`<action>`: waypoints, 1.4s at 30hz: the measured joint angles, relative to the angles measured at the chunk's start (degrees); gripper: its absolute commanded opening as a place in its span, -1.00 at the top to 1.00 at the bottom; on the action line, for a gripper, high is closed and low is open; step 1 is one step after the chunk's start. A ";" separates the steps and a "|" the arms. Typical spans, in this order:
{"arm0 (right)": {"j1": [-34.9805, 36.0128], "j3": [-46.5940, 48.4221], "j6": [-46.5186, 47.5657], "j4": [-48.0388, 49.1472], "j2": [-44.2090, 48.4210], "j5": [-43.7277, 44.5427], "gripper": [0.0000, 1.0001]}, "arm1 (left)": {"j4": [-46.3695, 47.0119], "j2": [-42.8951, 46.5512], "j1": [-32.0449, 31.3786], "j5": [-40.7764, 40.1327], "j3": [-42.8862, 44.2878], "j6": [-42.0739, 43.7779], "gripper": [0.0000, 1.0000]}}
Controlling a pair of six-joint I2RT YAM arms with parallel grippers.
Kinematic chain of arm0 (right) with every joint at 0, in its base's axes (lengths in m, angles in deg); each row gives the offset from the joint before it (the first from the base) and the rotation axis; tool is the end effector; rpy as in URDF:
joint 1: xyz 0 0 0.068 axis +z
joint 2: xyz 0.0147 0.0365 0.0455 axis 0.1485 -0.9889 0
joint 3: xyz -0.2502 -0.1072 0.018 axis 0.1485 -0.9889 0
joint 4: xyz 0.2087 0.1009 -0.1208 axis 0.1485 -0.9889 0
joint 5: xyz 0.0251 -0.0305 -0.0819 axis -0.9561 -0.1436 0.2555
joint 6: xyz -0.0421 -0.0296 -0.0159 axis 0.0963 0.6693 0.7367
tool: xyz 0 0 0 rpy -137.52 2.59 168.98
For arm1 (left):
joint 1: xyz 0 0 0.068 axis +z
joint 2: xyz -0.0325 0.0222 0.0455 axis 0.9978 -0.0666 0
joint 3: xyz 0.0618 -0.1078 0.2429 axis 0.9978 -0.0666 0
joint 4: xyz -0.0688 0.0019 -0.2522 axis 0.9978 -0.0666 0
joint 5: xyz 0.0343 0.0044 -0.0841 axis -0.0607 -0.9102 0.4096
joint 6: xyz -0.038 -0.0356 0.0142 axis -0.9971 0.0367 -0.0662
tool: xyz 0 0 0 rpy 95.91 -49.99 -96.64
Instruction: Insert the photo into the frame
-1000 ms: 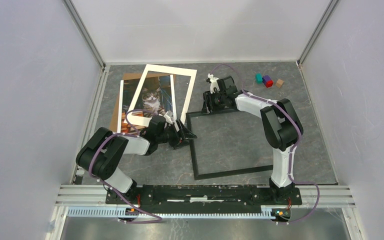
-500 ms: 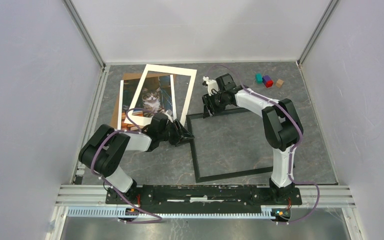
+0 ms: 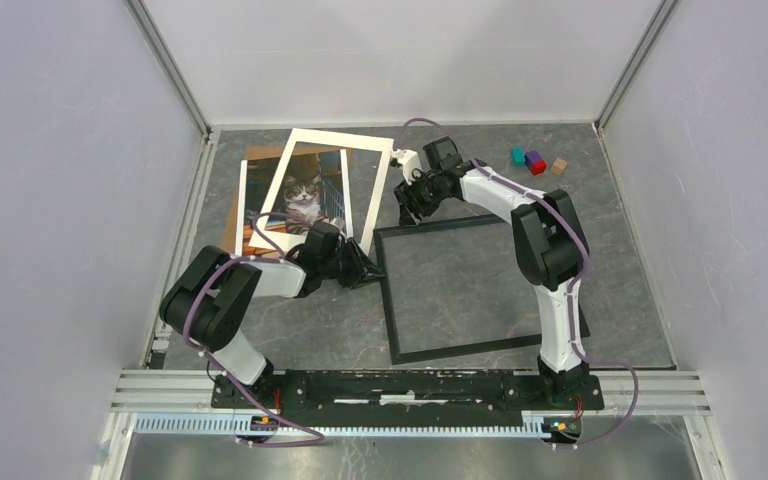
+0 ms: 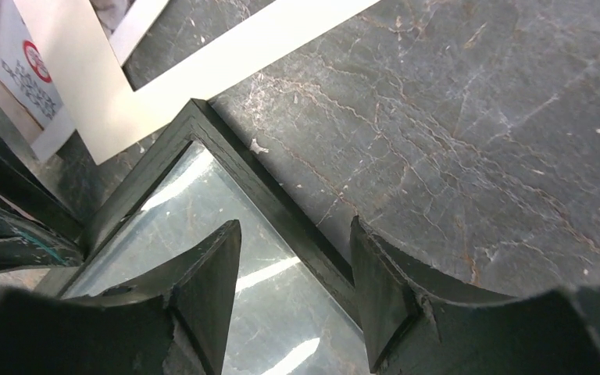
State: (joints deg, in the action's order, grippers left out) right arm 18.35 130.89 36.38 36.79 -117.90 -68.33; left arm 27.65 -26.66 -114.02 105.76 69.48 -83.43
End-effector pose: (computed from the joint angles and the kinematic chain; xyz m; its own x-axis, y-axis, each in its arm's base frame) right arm 0.4049 0.2240 0.1836 -0.6041 -0.4842 -0.6329 -0.7601 0.5887 0.2751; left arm 0.2451 -0.1433 0.1159 -0.8822 -0.4311 -0.1894 -0.1629 0.6568 -0.7363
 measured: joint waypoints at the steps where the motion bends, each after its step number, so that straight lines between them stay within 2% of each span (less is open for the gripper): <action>1: 0.00 0.50 0.74 -0.44 -0.81 -0.31 -0.14 | -0.20 -0.15 0.00 -0.39 0.17 0.04 0.36; 13: 0.00 0.04 4.96 -2.43 -1.44 -1.55 -0.06 | -0.55 -0.28 0.00 -0.85 0.33 0.07 0.38; 15: 0.00 -0.68 4.96 -2.49 -0.76 -1.64 0.02 | -0.55 -0.28 -0.02 -0.85 0.33 0.07 0.38; 17: 0.00 -1.29 5.03 -2.54 0.07 -1.92 0.20 | -0.55 -0.28 -0.02 -0.87 0.33 0.07 0.38; 19: 0.00 -1.88 5.40 -2.69 1.09 -2.08 0.24 | -0.55 -0.28 -0.02 -0.87 0.33 0.07 0.38; 42: 0.00 -3.58 6.03 -2.99 1.27 -2.47 0.07 | -0.50 -0.28 -0.04 -0.90 0.33 0.07 0.39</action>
State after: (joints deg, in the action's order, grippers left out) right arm 18.35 127.30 42.42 33.79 -116.63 -70.80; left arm 27.15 -26.94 -114.06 104.86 69.81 -83.36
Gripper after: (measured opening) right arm 0.456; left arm 0.308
